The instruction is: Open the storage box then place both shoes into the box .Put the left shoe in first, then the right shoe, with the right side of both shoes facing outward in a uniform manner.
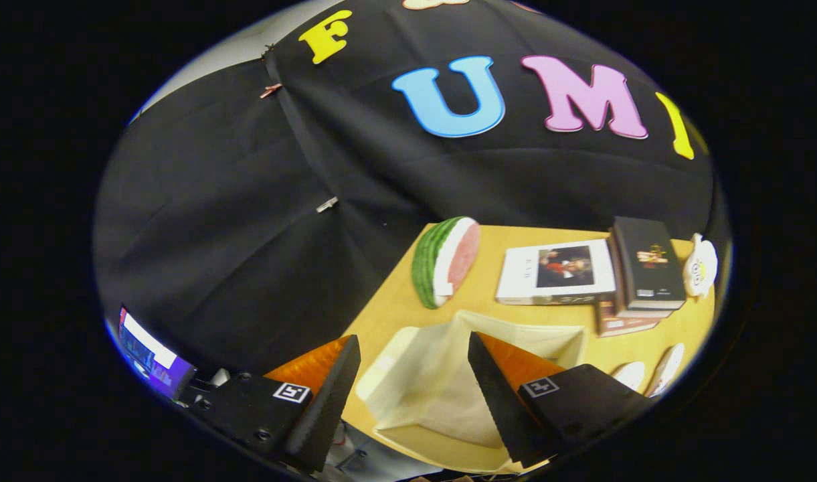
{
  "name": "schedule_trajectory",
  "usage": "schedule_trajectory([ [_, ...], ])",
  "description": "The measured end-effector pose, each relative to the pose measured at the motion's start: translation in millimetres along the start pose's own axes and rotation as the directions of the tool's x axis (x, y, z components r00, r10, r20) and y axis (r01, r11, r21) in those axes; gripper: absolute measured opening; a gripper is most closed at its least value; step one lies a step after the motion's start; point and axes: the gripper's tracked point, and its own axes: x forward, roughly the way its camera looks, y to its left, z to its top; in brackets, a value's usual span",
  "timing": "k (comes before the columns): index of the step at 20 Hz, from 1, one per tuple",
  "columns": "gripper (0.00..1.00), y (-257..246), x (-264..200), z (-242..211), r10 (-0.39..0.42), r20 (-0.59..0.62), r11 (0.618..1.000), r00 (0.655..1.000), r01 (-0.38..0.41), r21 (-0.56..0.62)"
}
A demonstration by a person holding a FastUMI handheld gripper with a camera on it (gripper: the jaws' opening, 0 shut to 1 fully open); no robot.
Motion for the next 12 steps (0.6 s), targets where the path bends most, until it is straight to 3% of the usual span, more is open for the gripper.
schedule_trajectory([
  [6,0.98,-122,-66,-18,-0.247,0.048,0.967,0.968,0.249,-0.047],
  [12,0.98,-232,-120,-90,-0.441,-0.057,0.898,0.896,0.44,-0.024],
])
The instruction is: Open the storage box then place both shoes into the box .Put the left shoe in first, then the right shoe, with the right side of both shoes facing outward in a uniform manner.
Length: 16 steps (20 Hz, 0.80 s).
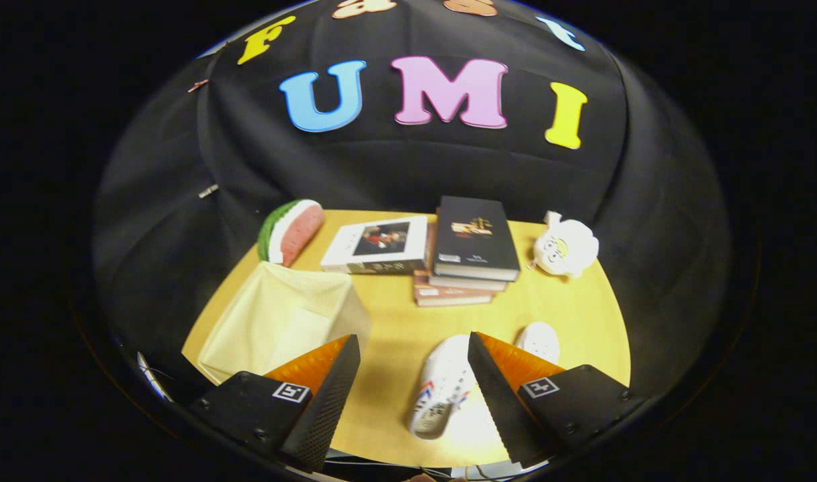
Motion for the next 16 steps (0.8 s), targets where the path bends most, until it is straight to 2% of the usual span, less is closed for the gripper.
schedule_trajectory([
  [4,0.98,-49,14,-55,-0.049,-0.117,0.999,0.992,0.05,0.005],
  [9,0.99,-59,51,-120,-0.007,-0.275,1.0,0.961,0.007,0.0],
  [16,0.99,-67,91,-159,0.017,-0.346,1.0,0.938,-0.011,0.018],
])
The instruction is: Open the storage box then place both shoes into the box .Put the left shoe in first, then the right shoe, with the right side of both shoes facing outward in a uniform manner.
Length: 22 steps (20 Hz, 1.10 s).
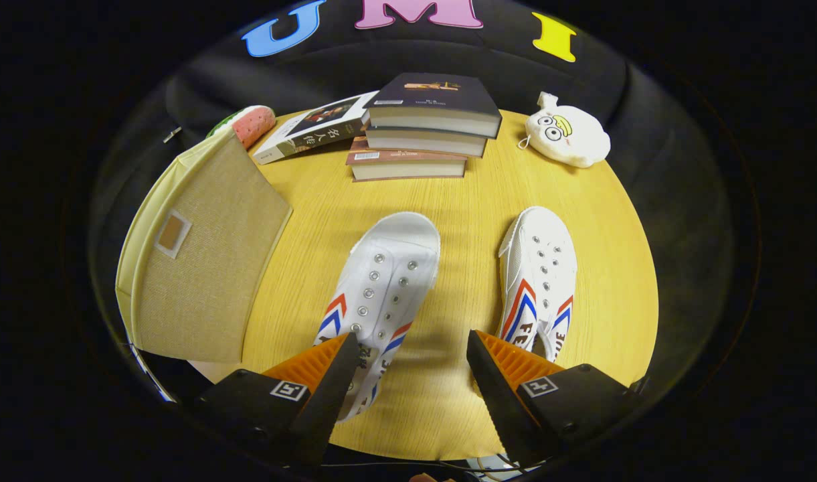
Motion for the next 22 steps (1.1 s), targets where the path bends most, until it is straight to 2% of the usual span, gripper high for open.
schedule_trajectory([
  [6,0.99,-2,30,-7,0.041,-0.045,0.999,0.998,-0.04,0.022],
  [9,0.95,9,36,-7,0.107,-0.062,0.993,0.992,-0.104,0.06],
  [11,0.84,20,38,-9,0.174,-0.078,0.979,0.982,-0.164,0.117],
  [13,0.5,33,42,-9,0.233,-0.096,0.954,0.968,-0.209,0.214],
  [14,0.34,33,43,-8,0.234,-0.095,0.951,0.968,-0.207,0.228],
  [15,0.31,35,53,-10,0.247,-0.098,0.949,0.964,-0.22,0.226],
  [17,0.24,30,40,-11,0.262,-0.096,0.942,0.96,-0.233,0.24],
  [18,0.17,28,40,-8,0.274,-0.1,0.932,0.956,-0.239,0.271],
  [19,0.16,25,39,-9,0.293,-0.102,0.918,0.951,-0.25,0.309],
  [20,0.11,25,34,-9,0.312,-0.105,0.899,0.944,-0.258,0.355],
  [22,0.07,25,34,-10,0.335,-0.097,0.888,0.937,-0.28,0.364],
])
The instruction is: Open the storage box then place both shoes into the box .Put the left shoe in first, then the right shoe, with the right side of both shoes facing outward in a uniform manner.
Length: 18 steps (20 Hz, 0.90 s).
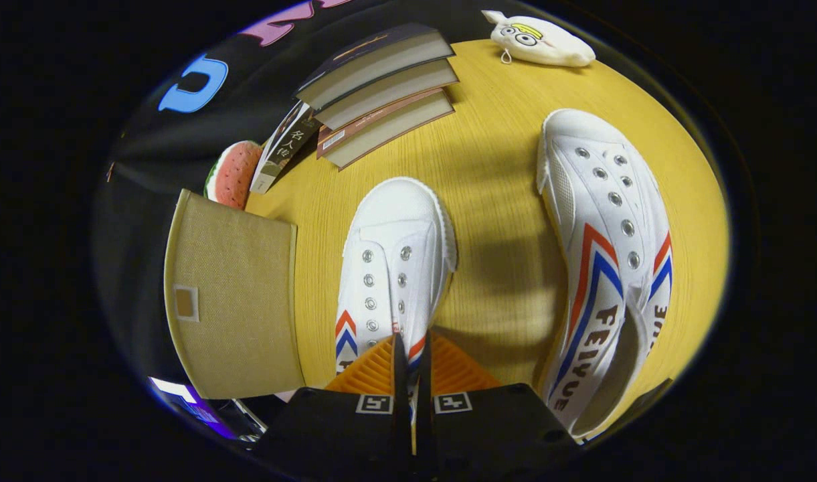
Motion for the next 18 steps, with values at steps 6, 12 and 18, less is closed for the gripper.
schedule_trajectory([
  [6,0.07,23,-20,-8,0.045,0.016,0.998,0.999,-0.045,0.05],
  [12,0.07,50,-76,2,0.043,0.117,0.991,0.992,-0.057,0.12],
  [18,0.07,104,-134,22,0.046,0.24,0.987,0.97,-0.081,0.141],
])
